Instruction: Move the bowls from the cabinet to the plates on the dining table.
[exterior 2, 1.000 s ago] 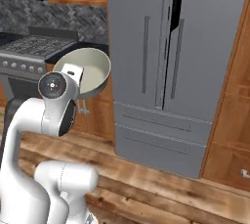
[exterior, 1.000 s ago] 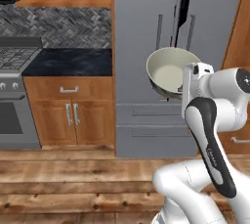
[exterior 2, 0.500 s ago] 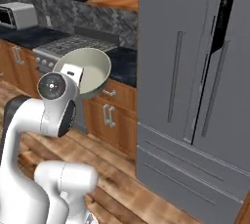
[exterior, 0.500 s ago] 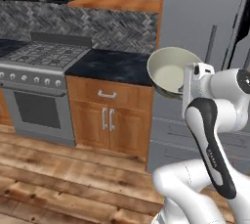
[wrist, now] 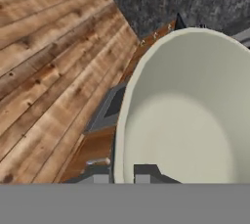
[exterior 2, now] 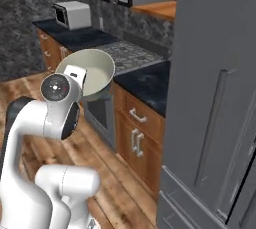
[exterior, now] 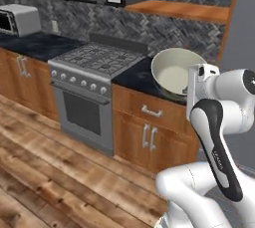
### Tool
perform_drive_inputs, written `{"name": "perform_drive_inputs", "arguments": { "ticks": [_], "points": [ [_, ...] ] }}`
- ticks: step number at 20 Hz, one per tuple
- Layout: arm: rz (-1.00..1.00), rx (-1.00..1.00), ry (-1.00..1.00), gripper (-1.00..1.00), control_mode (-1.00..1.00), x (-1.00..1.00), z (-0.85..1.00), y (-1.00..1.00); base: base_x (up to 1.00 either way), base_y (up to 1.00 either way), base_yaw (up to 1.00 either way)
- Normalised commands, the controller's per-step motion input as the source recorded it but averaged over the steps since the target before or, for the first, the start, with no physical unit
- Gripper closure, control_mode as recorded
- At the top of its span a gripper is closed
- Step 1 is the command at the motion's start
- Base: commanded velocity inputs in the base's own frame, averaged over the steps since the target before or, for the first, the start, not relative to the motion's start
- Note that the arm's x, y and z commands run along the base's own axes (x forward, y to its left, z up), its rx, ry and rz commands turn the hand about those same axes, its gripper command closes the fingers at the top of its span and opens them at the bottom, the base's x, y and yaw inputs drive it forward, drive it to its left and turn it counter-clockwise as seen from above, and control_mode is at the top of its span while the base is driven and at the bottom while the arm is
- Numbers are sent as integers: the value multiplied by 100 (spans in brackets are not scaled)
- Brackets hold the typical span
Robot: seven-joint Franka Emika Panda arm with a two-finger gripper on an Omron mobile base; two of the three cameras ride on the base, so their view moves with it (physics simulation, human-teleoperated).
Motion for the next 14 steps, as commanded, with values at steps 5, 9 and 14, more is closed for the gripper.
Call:
{"name": "perform_drive_inputs", "arguments": {
  "ticks": [5,9,14],
  "points": [
    [0,0,0,100,100,0,0,0,89,0,52],
    [0,0,0,100,100,0,0,0,87,1,49],
    [0,0,0,100,100,0,0,0,80,12,48]
  ]
}}
